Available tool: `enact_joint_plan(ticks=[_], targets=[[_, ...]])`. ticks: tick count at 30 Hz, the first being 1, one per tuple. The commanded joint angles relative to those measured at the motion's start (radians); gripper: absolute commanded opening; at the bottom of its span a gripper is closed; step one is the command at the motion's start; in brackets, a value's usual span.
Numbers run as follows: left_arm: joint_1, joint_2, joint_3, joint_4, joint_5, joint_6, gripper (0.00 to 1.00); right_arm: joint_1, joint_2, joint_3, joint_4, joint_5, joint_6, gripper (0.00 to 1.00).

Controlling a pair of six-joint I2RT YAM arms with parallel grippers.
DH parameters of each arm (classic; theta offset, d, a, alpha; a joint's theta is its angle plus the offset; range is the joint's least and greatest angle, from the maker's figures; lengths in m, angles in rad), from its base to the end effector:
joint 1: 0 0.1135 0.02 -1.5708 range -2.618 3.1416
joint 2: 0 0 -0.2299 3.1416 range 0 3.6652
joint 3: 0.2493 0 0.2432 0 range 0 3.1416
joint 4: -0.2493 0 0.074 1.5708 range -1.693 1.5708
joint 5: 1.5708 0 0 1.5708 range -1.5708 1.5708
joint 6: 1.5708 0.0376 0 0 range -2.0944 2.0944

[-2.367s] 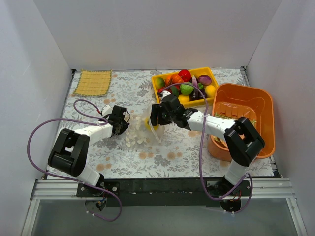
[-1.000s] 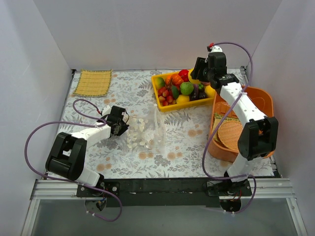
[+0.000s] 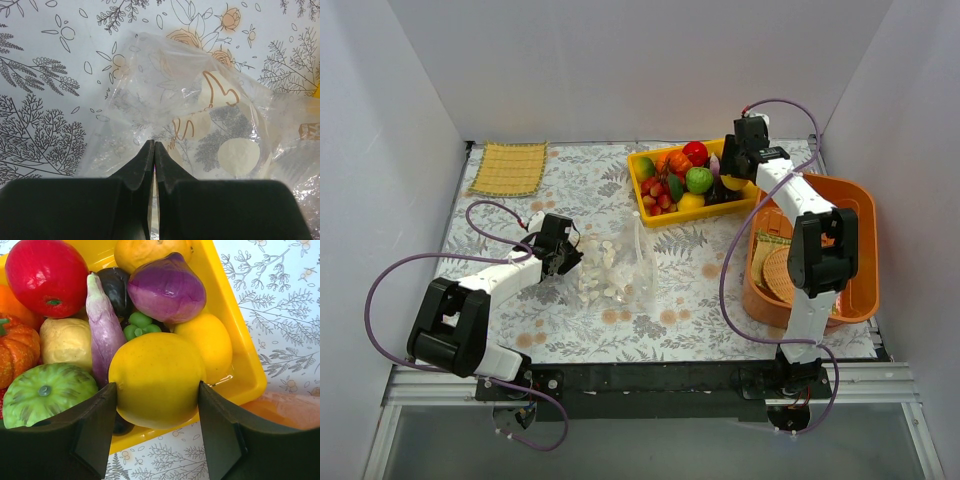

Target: Open the zip-top bag and remove the fake food

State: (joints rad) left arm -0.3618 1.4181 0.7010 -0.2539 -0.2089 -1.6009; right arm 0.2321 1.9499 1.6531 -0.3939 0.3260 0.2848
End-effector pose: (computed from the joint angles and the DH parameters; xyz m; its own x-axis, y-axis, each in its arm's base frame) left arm 0.2503 -0.0864 0.1396 -0.2134 -0.9647 -0.1541 -0.7788 0.2633 -0.5694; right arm 0.4237 0.0878 0.2457 -0.5887 0.1344 -0.7971 0.1956 0.9805 0.0208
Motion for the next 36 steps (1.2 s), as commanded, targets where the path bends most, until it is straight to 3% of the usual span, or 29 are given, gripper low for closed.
enact_joint_plan(ticks=[1, 17, 36], targets=[[0.006, -0.041, 0.000, 0.015, 0.006, 0.007, 0.00, -0.004, 0.032, 0.025, 0.003, -0.013, -0.004, 0.67], [0.006, -0.038, 0.005, 0.021, 0.009, 0.007, 0.00, -0.002, 0.050, 0.056, -0.014, -0.022, 0.004, 0.80], [0.006, -0.044, 0.006, 0.019, 0.006, 0.007, 0.00, -0.002, 0.020, 0.100, -0.046, -0.018, -0.002, 0.86]])
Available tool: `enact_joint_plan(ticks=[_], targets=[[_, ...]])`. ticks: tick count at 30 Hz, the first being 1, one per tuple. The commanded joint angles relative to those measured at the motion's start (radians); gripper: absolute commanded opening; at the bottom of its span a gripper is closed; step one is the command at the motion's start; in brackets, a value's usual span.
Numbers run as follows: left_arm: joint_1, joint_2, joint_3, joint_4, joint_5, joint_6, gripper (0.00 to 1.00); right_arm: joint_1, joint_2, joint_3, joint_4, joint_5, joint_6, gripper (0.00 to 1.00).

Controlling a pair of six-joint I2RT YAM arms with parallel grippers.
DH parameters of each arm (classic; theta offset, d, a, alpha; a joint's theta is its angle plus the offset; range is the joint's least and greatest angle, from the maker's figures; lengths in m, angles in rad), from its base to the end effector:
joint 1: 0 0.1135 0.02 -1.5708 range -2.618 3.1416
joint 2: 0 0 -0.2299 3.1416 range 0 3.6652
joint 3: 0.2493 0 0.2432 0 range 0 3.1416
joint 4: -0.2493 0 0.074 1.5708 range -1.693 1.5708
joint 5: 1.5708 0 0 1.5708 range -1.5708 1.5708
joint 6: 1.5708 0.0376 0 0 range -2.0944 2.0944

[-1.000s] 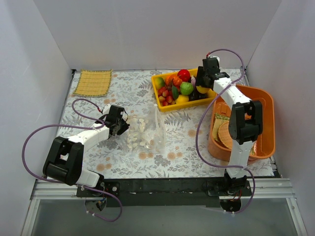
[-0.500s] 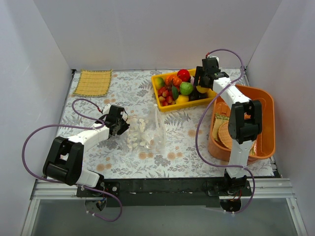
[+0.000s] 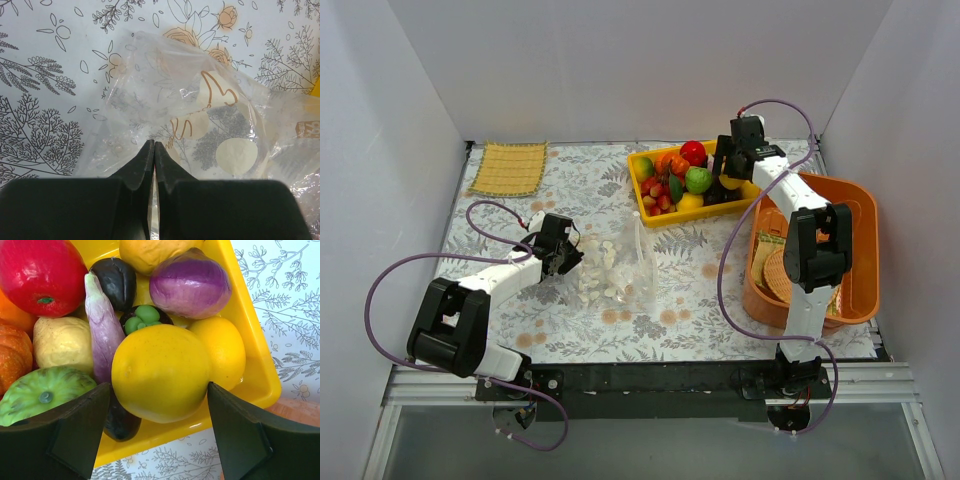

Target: Open the zip-top bag and remove the fake food

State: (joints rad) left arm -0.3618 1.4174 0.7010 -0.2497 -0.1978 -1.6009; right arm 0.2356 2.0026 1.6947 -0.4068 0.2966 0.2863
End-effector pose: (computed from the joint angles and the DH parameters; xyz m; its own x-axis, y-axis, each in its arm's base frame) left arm 0.2505 -0.0869 0.1400 -0.2193 -0.9649 -0.1445 -0.7764 0.2623 -0.5731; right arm 0.4324 0.0925 0.2360 -0.6138 0.1304 -0.7786 0.1718 0.9847 0.0295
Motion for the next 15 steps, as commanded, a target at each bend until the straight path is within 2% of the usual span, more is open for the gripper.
enact_joint_plan(ticks=[1, 15], targets=[[0.006, -0.044, 0.005, 0.015, -0.005, 0.009, 0.00, -0.005, -0.031, 0.063, -0.033, 0.015, -0.004, 0.86], [0.004, -0.052, 0.006, 0.012, -0.008, 0.006, 0.00, -0.007, -0.062, 0.066, -0.044, 0.021, -0.006, 0.86]])
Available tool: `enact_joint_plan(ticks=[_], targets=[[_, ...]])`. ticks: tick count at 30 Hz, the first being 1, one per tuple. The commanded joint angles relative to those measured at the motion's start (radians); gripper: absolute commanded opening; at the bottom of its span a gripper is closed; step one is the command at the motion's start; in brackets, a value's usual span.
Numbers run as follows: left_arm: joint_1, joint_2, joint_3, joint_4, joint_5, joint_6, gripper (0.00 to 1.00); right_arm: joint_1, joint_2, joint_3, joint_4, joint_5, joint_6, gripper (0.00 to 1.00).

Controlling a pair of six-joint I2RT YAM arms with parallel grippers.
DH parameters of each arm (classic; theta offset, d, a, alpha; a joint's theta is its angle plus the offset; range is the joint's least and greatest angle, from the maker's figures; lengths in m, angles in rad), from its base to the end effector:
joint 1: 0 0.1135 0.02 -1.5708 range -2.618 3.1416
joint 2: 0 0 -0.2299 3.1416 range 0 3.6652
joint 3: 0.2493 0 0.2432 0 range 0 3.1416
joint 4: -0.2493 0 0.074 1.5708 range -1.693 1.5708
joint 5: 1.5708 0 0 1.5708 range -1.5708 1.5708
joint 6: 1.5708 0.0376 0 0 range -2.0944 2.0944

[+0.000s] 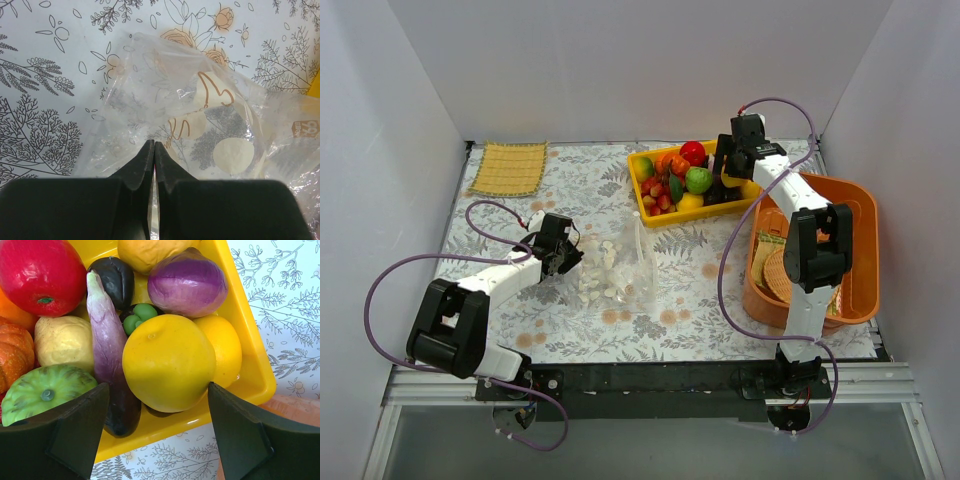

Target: Open the zip-top bag and remove the fake food

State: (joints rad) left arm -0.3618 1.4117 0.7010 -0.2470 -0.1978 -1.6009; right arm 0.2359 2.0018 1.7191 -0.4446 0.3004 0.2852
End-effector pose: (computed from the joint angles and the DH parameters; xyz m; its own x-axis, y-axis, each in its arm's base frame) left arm 0.2506 -0.0869 0.1415 -0.2182 -0.9653 -0.1433 -0.7718 0.2606 -0.5800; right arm 0.4316 0.0923 0.2412 -0.6227 0.1267 -0.7722 0.1739 0.9845 0.0214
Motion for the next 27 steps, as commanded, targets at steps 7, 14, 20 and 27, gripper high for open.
enact_joint_plan(ticks=[7, 14, 20, 27], targets=[[0.006, -0.056, 0.003, 0.008, -0.008, 0.002, 0.00, -0.006, -0.096, 0.033, -0.016, 0.009, 0.003, 0.86], [0.006, -0.068, 0.006, 0.006, 0.001, 0.006, 0.00, -0.004, -0.136, 0.005, -0.019, 0.003, 0.011, 0.87], [0.006, -0.072, 0.015, 0.006, 0.005, 0.007, 0.00, 0.008, -0.175, -0.010, -0.014, -0.014, 0.011, 0.87], [0.006, -0.099, 0.037, 0.003, 0.026, 0.044, 0.07, 0.081, -0.242, -0.035, -0.017, -0.035, 0.019, 0.87]])
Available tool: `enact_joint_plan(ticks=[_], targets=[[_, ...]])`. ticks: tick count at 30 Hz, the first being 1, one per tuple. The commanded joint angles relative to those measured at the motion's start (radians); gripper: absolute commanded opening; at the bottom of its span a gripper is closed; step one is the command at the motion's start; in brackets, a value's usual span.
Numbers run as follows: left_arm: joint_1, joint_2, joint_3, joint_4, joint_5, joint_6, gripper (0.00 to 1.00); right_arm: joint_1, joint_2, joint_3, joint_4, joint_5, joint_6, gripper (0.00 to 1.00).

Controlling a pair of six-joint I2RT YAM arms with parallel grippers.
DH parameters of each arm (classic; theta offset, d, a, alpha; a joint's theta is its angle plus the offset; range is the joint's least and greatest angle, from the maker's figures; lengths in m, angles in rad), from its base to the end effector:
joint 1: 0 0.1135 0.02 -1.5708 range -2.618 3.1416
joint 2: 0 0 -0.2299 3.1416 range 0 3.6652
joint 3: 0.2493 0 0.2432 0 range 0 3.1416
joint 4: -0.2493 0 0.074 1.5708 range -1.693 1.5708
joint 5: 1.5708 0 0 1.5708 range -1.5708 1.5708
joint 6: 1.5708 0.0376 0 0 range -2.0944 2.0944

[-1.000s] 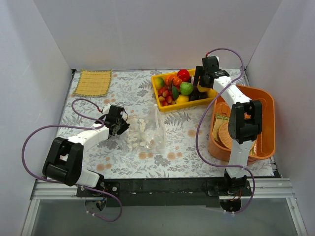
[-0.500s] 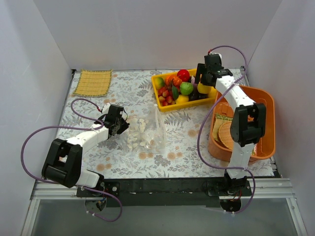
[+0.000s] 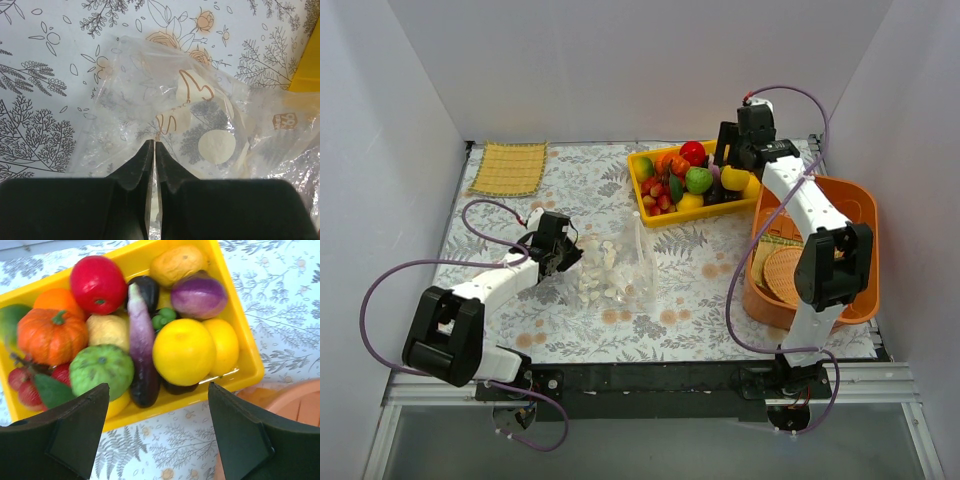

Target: Open the zip-top bag and remove the fake food

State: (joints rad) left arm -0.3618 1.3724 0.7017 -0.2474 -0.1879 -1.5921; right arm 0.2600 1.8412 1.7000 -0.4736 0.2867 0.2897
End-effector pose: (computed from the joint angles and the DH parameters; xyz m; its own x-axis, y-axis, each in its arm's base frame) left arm 0.2494 -0.0869 0.1513 -0.2258 -0.9647 -0.1354 -0.7480 0.2607 -0.6104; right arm 0.4020 0.0959 0.2978 -0.5408 0.1397 -0.8294 0.1369 0.9876 0.0770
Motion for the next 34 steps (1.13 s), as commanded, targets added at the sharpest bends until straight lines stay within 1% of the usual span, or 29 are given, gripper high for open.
enact_joint_plan(ticks=[1, 3, 4, 6, 7, 9, 10, 11, 12, 13, 14, 15, 17, 18, 19, 21, 22, 27, 34], targets=[[0.006, -0.084, 0.039, 0.002, 0.016, 0.043, 0.11, 0.071, -0.104, -0.032, 0.012, -0.023, 0.016, 0.87], [0.006, -0.108, 0.039, -0.003, 0.016, 0.067, 0.18, 0.128, -0.135, -0.055, 0.018, -0.027, 0.022, 0.87], [0.006, -0.130, 0.045, -0.009, 0.022, 0.079, 0.26, 0.151, -0.166, -0.078, 0.021, -0.027, 0.022, 0.87], [0.006, -0.151, 0.053, -0.024, 0.048, 0.103, 0.39, 0.212, -0.201, -0.112, 0.030, -0.038, 0.031, 0.87], [0.006, -0.163, 0.059, -0.036, 0.057, 0.109, 0.54, 0.232, -0.242, -0.156, 0.039, -0.037, 0.034, 0.87], [0.006, -0.220, 0.053, -0.044, 0.080, 0.127, 0.68, 0.289, -0.290, -0.201, 0.062, -0.055, 0.048, 0.87], [0.006, -0.243, 0.050, -0.055, 0.082, 0.130, 0.77, 0.307, -0.342, -0.236, 0.078, -0.066, 0.060, 0.87], [0.006, -0.287, 0.047, -0.058, 0.087, 0.133, 0.87, 0.323, -0.371, -0.299, 0.095, -0.076, 0.066, 0.88], [0.004, -0.314, 0.044, -0.061, 0.100, 0.145, 0.93, 0.353, -0.402, -0.341, 0.113, -0.107, 0.077, 0.88], [0.004, -0.338, 0.038, -0.069, 0.103, 0.152, 0.98, 0.366, -0.462, -0.376, 0.150, -0.125, 0.089, 0.96], [0.004, -0.358, 0.029, -0.070, 0.107, 0.158, 0.98, 0.380, -0.491, -0.451, 0.171, -0.144, 0.100, 0.98], [0.003, -0.395, 0.025, -0.072, 0.128, 0.164, 0.98, 0.401, -0.520, -0.483, 0.182, -0.155, 0.111, 0.98], [0.003, -0.415, 0.024, -0.085, 0.156, 0.185, 0.98, 0.407, -0.606, -0.554, 0.214, -0.178, 0.133, 0.98], [0.003, -0.429, 0.018, -0.085, 0.171, 0.187, 0.98, 0.409, -0.634, -0.616, 0.227, -0.196, 0.138, 0.98], [0.003, -0.435, 0.015, -0.079, 0.224, 0.195, 0.98, 0.410, -0.690, -0.647, 0.236, -0.201, 0.141, 0.98], [0.003, -0.443, 0.010, -0.075, 0.263, 0.193, 0.98, 0.409, -0.764, -0.715, 0.244, -0.205, 0.146, 0.98], [0.001, -0.446, 0.009, -0.073, 0.280, 0.187, 0.98, 0.409, -0.784, -0.730, 0.242, -0.199, 0.146, 0.98], [0.001, -0.472, 0.005, -0.081, 0.236, 0.178, 0.98, 0.409, -0.898, -0.812, 0.247, -0.170, 0.154, 0.98], [0.001, -0.473, 0.033, -0.095, 0.200, 0.176, 0.98, 0.409, -0.893, -0.823, 0.253, -0.167, 0.157, 0.98]])
